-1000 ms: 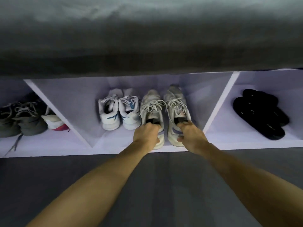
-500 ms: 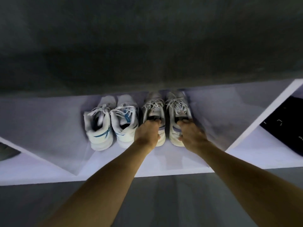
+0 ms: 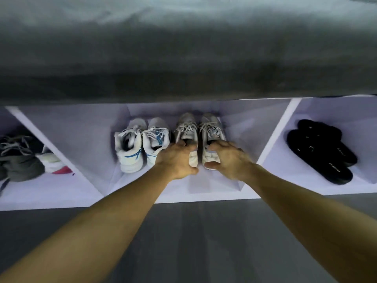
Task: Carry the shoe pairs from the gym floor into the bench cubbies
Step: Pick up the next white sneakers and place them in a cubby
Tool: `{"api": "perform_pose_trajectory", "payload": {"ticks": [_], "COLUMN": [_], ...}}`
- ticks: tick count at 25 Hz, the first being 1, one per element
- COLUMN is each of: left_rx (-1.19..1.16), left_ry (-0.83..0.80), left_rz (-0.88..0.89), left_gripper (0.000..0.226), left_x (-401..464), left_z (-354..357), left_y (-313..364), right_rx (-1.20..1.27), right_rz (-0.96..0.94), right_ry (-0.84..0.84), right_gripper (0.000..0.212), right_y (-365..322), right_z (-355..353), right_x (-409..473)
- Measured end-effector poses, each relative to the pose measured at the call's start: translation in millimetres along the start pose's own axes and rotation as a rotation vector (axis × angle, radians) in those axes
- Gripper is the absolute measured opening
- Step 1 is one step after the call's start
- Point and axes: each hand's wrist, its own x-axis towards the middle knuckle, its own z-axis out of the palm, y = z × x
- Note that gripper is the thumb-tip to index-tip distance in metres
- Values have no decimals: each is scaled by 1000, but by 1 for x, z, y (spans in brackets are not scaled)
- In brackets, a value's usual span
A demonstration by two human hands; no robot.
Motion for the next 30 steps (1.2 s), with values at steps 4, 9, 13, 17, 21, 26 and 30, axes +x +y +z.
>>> {"api": "perform_pose_trajectory", "payload": {"ticks": [4,9,13,17,21,26,30], "left_rx": [12,-25,-54,-31,-43,-9,8], "left_ry": [-31,17,172,269,285,346,355], "left_rz": [21,115,160,190,251,255,285], "left_gripper": [60,50,61,71,75,79,78], "left_x": [-63,-140,-167,-175,-205,-284,-383], "left_z": [-44,-134,-223,-316,-448,-672,-850], "left_y": [31,74,105,149,210,268,312], "right_rx": [39,-45,-64,-73,-87,-102,-92], "right_rz": [-1,-41,-105,-98,-99,-130,-166], "right_ry": [-80,-42,126,214,236,300,378], "right_gripper": [47,34,43,53,66,63,57], "right_y": [-28,-72,-88,-101,-131,-218,-302], "right_z": [-47,-150,-249,-345,-477,-694,-867], "right_x": [-61,-134,-174,-199,-225,-284,-364]}}
